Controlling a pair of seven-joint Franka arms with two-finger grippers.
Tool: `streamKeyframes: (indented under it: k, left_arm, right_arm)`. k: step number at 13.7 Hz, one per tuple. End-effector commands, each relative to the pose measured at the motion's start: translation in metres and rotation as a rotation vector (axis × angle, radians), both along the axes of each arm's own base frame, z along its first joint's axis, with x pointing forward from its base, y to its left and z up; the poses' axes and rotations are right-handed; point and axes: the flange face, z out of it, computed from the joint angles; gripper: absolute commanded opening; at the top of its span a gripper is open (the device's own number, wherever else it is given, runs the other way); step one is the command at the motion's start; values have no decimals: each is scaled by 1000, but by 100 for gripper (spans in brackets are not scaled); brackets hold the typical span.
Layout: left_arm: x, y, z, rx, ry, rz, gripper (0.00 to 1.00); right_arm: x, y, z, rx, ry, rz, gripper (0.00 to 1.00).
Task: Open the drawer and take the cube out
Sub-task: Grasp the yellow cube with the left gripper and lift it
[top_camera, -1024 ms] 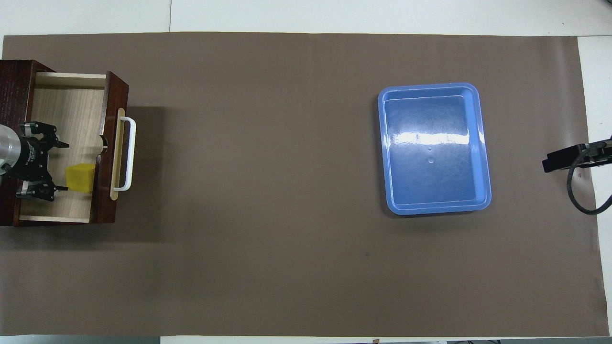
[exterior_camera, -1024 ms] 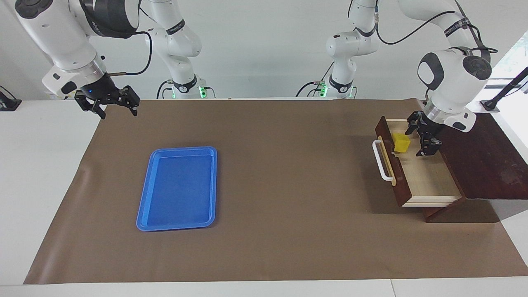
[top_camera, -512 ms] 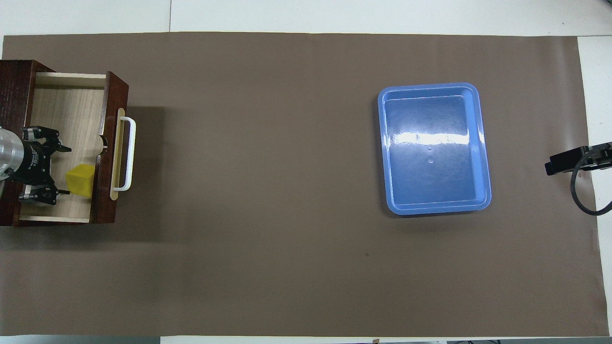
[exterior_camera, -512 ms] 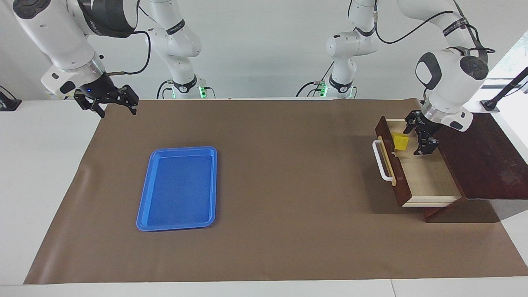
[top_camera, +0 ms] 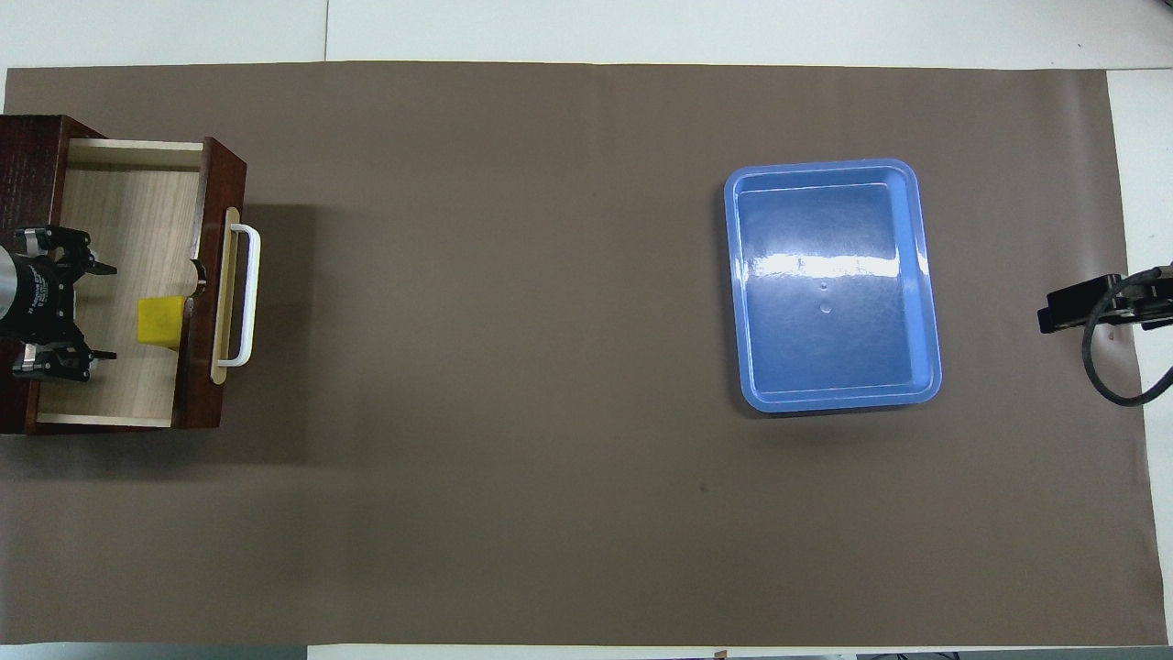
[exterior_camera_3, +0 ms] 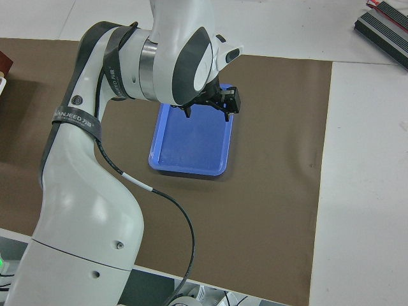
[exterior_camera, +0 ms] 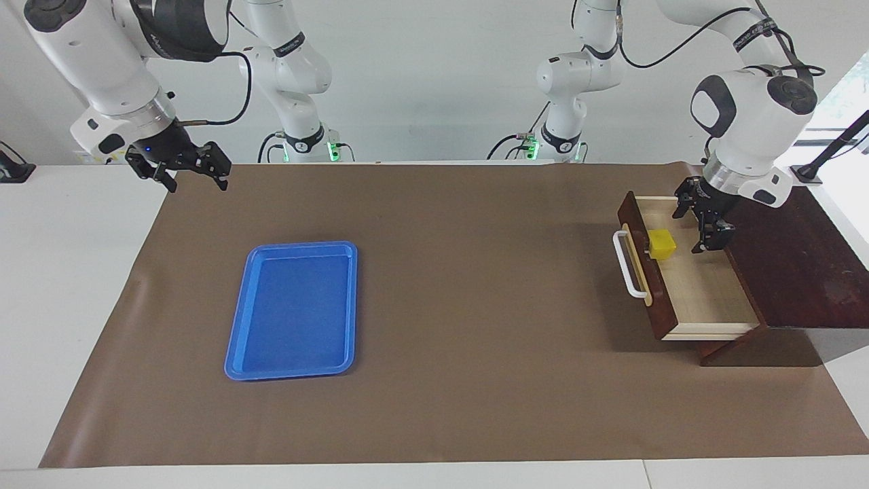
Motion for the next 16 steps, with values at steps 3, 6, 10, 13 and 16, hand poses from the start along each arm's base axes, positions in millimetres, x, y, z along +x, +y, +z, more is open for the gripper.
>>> streamKeyframes:
  k: [3,6,10,13,16]
  left_arm:
    - [-13,-14,-13,-17,13,43,100]
    - [-15,-28,-32,-19,-11,58,100]
    - [-17,-26,-40,-19,-3,61,100]
    - [-17,-22,-39,-19,0,67,100]
    - [-15,-27,-37,-19,-4,73,66]
  right_arm:
    - [-7,6,1,12,7,-55,100]
    - [-7,6,1,12,6,-52,100]
    - [-7,5,1,11,7,-47,100]
    - [-8,6,1,12,15,-47,100]
    - [-8,6,1,12,15,-47,100]
